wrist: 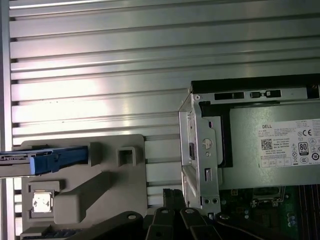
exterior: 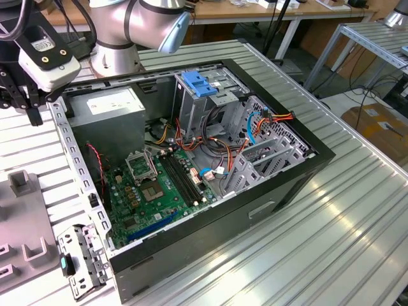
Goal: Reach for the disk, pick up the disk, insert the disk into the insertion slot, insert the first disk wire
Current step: 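Reach for the disk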
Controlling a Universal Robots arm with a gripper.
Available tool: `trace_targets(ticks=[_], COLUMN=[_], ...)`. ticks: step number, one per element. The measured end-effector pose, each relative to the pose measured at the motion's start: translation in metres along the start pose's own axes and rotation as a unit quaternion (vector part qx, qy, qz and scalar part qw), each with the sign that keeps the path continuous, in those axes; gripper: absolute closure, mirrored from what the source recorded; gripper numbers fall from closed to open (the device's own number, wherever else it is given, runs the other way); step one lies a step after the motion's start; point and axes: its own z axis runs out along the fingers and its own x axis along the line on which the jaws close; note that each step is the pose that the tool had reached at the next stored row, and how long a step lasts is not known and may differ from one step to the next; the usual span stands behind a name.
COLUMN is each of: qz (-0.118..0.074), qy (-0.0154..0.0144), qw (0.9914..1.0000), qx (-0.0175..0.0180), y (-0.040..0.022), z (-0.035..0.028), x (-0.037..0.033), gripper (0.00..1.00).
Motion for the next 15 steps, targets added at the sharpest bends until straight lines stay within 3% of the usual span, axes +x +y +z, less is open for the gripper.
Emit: trace_targets(ticks=[15], qz=[0.000], qy=[0.0018], qw=[1.00000], qx=[0.0002], y=[-0.0006], z=[0.0025], x=[0.0068], gripper=[0.89])
